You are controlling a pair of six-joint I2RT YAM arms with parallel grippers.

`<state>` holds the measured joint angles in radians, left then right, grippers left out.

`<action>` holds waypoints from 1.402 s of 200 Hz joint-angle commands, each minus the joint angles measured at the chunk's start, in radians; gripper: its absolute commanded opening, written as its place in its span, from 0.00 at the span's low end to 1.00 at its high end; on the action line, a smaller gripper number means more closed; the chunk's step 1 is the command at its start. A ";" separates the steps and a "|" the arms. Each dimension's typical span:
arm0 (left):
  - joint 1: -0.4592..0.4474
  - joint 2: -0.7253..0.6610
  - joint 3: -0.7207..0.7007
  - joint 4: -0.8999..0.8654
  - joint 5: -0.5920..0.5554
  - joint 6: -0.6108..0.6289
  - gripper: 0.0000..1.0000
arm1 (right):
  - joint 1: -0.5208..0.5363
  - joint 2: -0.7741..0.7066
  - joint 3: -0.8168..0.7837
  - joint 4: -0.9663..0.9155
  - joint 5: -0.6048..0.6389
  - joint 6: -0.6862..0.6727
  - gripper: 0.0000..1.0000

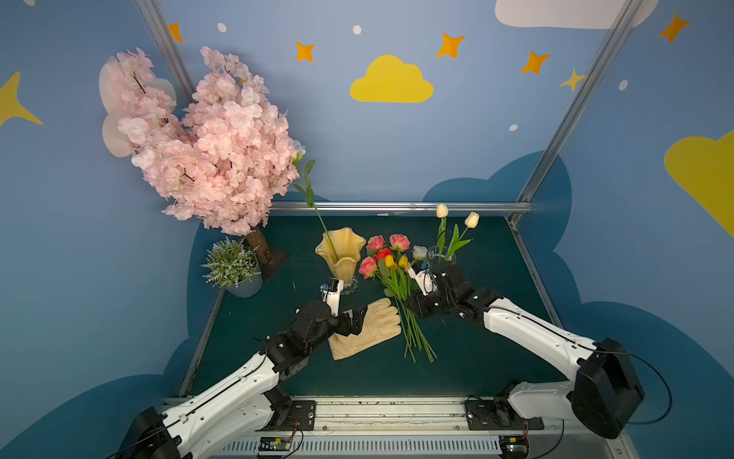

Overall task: Arrange the flowers in different vases according to their variety
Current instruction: Pick up the flower at the center of the board.

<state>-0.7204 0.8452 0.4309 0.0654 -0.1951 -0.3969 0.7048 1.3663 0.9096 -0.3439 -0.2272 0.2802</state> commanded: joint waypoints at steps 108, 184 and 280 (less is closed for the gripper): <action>-0.001 -0.092 -0.004 0.005 -0.052 0.128 1.00 | 0.054 0.444 0.390 -0.361 0.203 0.010 0.29; 0.000 -0.076 -0.004 0.016 -0.046 0.133 1.00 | 0.052 0.549 0.468 -0.409 0.256 -0.005 0.30; 0.000 -0.072 -0.006 0.022 -0.046 0.133 1.00 | 0.053 0.583 0.494 -0.412 0.258 -0.007 0.18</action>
<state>-0.7200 0.7723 0.4267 0.0689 -0.2398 -0.2756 0.7563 1.9430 1.3766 -0.7265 0.0227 0.2790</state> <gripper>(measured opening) 0.999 0.224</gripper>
